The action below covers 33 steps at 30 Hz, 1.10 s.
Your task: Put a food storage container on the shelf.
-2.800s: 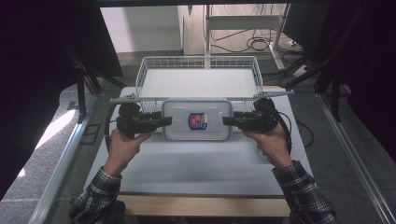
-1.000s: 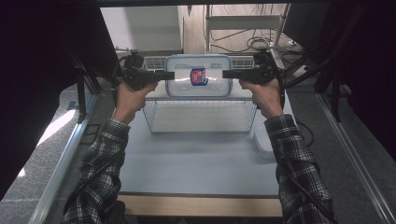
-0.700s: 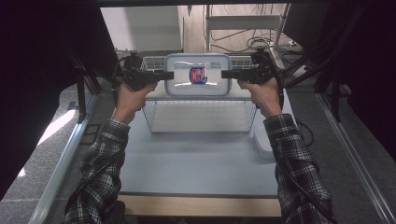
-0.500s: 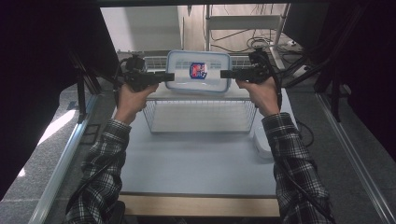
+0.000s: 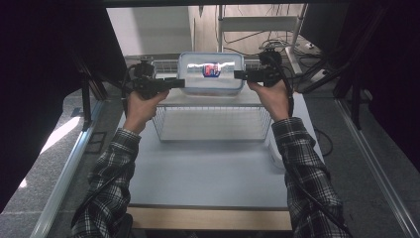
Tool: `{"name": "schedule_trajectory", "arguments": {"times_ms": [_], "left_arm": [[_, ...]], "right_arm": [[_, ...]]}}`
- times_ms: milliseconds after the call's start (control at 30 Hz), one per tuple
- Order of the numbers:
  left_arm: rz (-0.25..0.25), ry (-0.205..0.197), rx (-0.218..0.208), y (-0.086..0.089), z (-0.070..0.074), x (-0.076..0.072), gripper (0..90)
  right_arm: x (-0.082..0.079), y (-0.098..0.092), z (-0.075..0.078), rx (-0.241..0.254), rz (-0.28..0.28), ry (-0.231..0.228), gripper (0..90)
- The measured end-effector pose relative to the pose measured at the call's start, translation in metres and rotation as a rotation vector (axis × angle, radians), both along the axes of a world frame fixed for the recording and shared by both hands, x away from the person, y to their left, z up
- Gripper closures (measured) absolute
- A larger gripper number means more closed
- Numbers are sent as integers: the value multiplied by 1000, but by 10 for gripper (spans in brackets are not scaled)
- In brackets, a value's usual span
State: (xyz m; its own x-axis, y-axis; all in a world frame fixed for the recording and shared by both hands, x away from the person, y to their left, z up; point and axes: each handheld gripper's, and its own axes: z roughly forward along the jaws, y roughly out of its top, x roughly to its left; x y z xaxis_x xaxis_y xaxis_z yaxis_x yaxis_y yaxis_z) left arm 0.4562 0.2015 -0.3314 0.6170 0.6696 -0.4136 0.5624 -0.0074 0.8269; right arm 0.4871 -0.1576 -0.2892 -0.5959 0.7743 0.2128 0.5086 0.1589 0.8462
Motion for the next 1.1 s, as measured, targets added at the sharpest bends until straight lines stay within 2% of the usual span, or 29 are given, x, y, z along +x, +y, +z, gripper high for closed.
{"name": "schedule_trajectory", "arguments": {"times_ms": [100, 200, 367, 467, 567, 633, 700, 767, 867, 967, 1100], "left_arm": [[41, -26, -7, 1, 0, -1, 511], [75, -49, 2, -1, 3, -2, 528], [78, -63, 30, -2, 6, -3, 532], [90, -94, 46, -3, 7, -6, 537], [97, -122, 37, 0, 8, -11, 535], [104, -147, 68, 1, 8, -17, 569], [109, -170, 99, 3, 6, -25, 620], [102, -185, 108, 5, 3, -32, 690], [59, -183, 133, 1, -4, -40, 769], [20, -170, 159, -8, -11, -40, 786], [24, -155, 189, -18, -15, -32, 785]], "right_arm": [[1, 3, 0, 0, -2, 1, 500], [3, 4, -5, 6, 2, 17, 478], [3, 3, -6, 18, 5, 20, 491], [2, 3, -6, 19, 11, 12, 509], [-2, 2, -5, 20, 19, -16, 534], [-7, -3, -2, 42, 27, -43, 573], [-10, -7, -1, 30, 28, -65, 626], [-13, -10, -2, 25, 29, -68, 680], [-16, -13, -8, -1, 24, -77, 740], [-17, -13, -13, -4, 25, -72, 756], [-19, -13, -16, 0, 27, -70, 758]]}}
